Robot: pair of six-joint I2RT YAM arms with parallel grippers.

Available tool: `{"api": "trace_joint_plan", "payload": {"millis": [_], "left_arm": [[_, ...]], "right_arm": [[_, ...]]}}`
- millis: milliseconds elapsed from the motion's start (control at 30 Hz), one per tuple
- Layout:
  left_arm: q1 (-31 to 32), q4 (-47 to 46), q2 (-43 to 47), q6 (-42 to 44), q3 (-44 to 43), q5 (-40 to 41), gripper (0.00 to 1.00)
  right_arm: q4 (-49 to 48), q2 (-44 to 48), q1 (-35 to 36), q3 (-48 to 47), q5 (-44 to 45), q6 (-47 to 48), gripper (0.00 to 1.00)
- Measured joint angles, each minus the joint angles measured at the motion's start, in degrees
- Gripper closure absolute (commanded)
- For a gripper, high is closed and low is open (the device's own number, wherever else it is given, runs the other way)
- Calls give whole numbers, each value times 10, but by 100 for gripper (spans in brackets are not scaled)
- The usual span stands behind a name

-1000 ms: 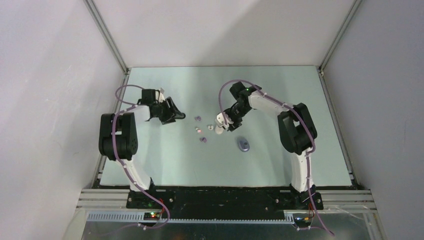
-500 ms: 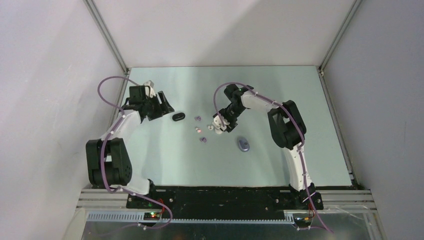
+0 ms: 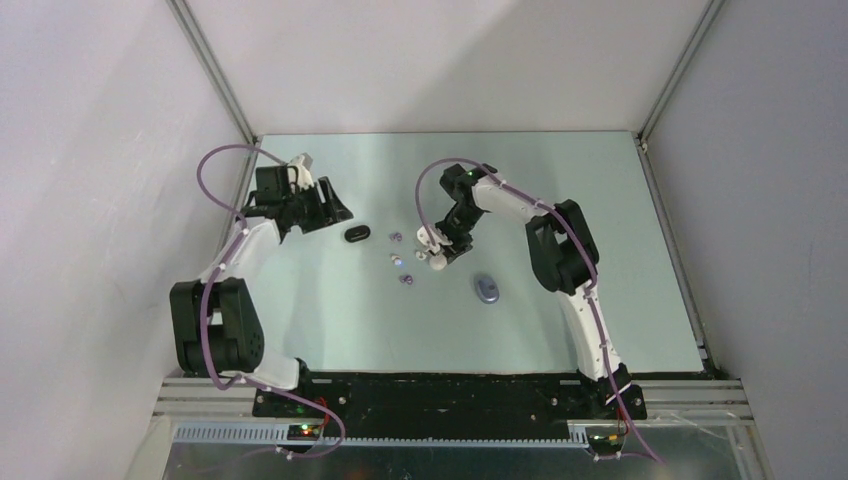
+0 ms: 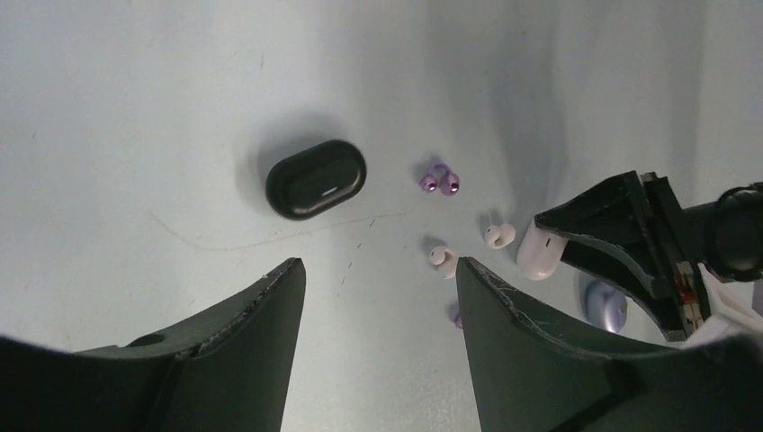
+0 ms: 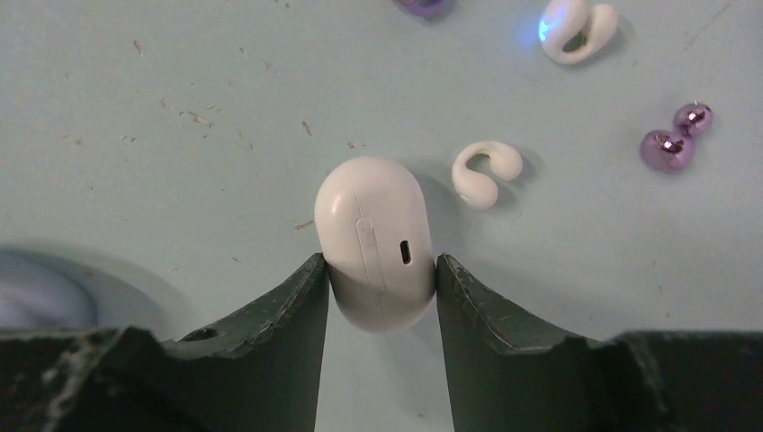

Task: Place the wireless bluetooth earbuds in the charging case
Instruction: Pick up the charging case from the center of the board, then pass from the right arm to the left

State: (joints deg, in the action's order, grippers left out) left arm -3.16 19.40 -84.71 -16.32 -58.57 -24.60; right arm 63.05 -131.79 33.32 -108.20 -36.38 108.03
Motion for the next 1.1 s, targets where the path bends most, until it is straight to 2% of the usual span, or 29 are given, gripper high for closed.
{"api": "trace_joint_plan", "payload": {"millis": [200,300,433,567,667,767,967,1100], "left_arm": [[5,-61,8,38,0,-54,32],[26,-107,50,125,20,-107,32],[83,-114,118,318,26,-191,31],[143,-68,152,553,17,-244,37],[179,-18,135,710,-3,-265,40],[193,15,100,806,-26,-277,42],[209,43,71,914,-40,-302,40],[220,40,71,956,-40,-319,40]], "right_arm": [[49,-19,-12,-92,-41,-154,69],[72,-17,-33,-152,-98,-270,71],[88,7,-71,-173,-176,-409,74],[99,35,-103,-173,-237,-506,75],[100,50,-106,-173,-256,-533,75],[100,62,-97,-173,-263,-538,75],[99,98,-70,-163,-259,-489,75],[100,123,-54,-156,-253,-447,75]]}}
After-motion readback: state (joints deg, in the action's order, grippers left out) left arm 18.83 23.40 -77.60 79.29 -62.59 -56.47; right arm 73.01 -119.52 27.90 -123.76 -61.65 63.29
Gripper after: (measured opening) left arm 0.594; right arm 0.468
